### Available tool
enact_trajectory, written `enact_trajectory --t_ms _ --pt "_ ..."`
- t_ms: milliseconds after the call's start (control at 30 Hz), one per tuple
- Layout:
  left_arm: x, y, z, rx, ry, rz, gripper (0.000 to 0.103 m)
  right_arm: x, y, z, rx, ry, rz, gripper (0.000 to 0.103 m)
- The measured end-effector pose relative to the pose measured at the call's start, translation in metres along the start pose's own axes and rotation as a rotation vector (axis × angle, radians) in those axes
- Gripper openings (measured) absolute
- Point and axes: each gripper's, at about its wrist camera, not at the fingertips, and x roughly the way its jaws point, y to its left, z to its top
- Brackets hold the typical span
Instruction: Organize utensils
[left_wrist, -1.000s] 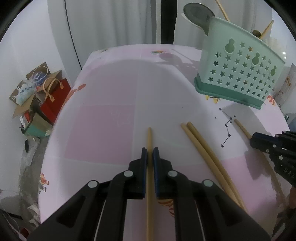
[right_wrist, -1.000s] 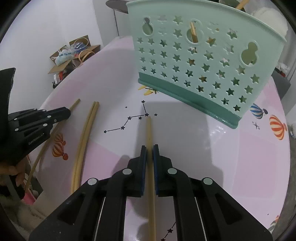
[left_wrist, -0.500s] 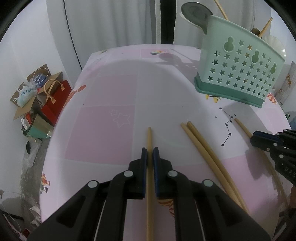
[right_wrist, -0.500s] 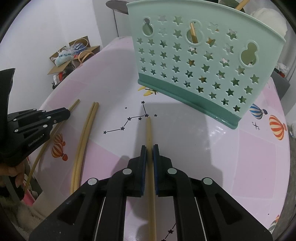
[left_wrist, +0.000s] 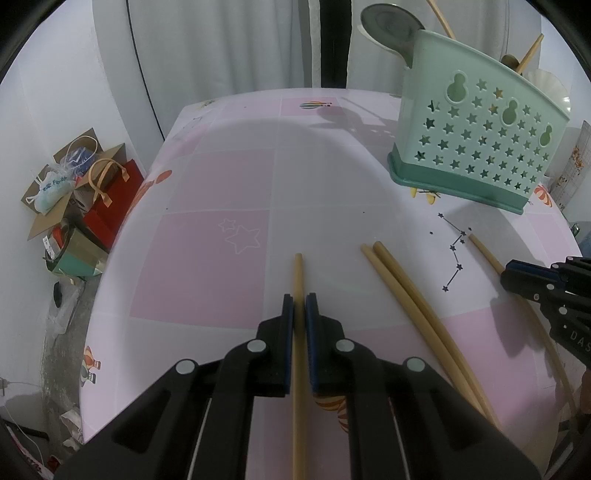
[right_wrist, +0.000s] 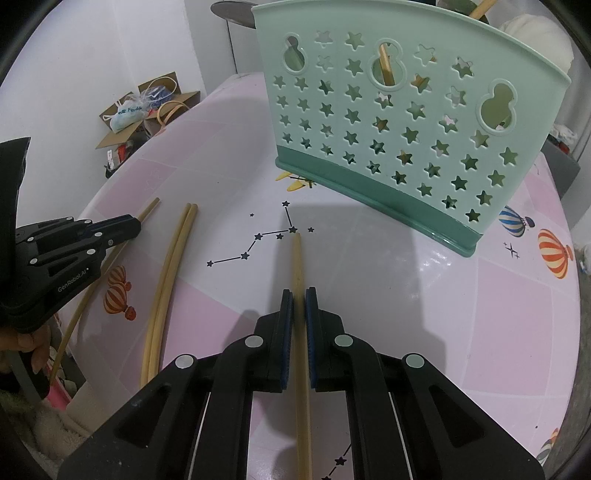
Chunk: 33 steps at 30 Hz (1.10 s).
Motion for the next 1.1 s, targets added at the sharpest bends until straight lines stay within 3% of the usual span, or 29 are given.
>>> enact_trajectory --t_ms 600,800,1100 --pt "-0.001 0.001 -0.001 -0.005 -0.009 -0.001 0.006 -0.002 -0.001 -0.001 0.001 -0.001 0.000 0.007" --pt "0.000 0.013 0.002 -0.060 -0.025 -0.055 0.006 -0.003 0.000 -0.001 -0.002 0.001 -0.003 0.007" --pt "-0.041 0.042 0.017 -0.169 -0.171 -0.155 0.006 -0.003 -0.003 -0.001 0.003 -0.005 0.007 0.007"
